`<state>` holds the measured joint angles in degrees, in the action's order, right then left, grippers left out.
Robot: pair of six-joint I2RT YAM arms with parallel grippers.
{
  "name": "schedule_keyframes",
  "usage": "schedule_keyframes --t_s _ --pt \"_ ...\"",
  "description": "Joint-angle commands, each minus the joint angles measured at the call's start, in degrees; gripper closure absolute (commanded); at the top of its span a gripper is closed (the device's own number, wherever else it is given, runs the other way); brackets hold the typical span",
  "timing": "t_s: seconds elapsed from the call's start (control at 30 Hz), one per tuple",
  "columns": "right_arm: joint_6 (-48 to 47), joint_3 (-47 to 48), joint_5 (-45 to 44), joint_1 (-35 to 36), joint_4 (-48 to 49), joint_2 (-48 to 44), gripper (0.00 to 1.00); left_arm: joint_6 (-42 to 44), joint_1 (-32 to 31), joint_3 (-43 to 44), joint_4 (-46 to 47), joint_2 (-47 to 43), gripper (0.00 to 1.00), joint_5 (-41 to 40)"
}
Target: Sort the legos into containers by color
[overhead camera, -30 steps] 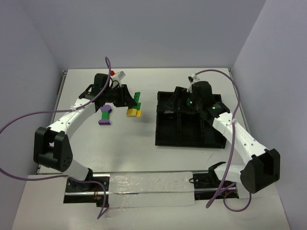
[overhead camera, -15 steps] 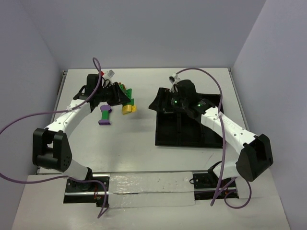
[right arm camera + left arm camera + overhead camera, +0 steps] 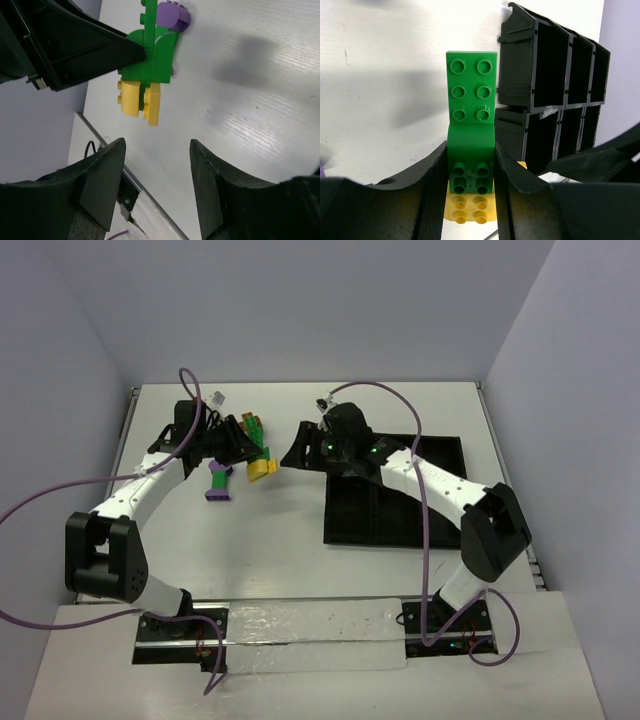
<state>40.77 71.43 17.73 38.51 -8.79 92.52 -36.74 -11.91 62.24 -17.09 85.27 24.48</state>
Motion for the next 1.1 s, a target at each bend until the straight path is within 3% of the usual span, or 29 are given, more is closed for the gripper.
schedule_keyframes --t_s 0.0,0.37,0.67,0.87,1.07 --pt "1.5 4.1 1.3 1.4 4.2 2.4 0.39 -0.9 0.5 0.6 2.4 -1.4 1.00 -0.1" --pt "1.1 6.7 3.3 1.6 6.0 7.6 0.44 -0.7 0.9 1.9 1.6 -0.5 1.00 1.4" --pt "1.0 9.5 5.0 1.7 6.1 11.3 0.60 -0.3 0.9 1.8 1.4 -0.9 1.00 2.0" --pt "1.6 8.9 5.6 1.6 6.9 11.5 0.62 -0.4 1.1 1.6 1.6 -1.1 1.00 2.1" --pt "3.2 7.1 5.9 1.6 8.5 11.1 0.90 -0.7 1.2 0.8 2.5 -0.4 1.00 2.4"
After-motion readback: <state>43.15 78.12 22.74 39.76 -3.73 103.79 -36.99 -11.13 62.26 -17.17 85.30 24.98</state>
